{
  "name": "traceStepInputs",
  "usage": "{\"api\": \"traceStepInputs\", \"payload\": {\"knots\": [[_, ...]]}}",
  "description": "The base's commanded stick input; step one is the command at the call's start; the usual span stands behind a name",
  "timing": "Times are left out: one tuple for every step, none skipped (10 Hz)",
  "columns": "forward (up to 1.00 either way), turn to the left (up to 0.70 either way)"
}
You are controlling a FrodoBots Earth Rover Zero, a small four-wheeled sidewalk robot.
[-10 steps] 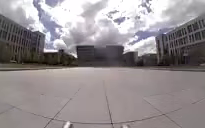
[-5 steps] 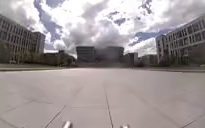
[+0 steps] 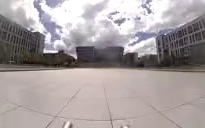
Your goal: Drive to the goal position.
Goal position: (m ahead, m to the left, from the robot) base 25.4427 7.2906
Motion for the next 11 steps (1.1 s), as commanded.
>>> {"api": "traceStepInputs", "payload": {"knots": [[0.7, 0.0], [0.7, 0.0], [0.7, 0.0], [0.7, 0.0], [0.7, 0.0], [0.7, 0.0], [0.7, 0.0], [0.7, 0.0], [0.7, 0.0], [0.7, 0.0], [0.7, 0.0]]}}
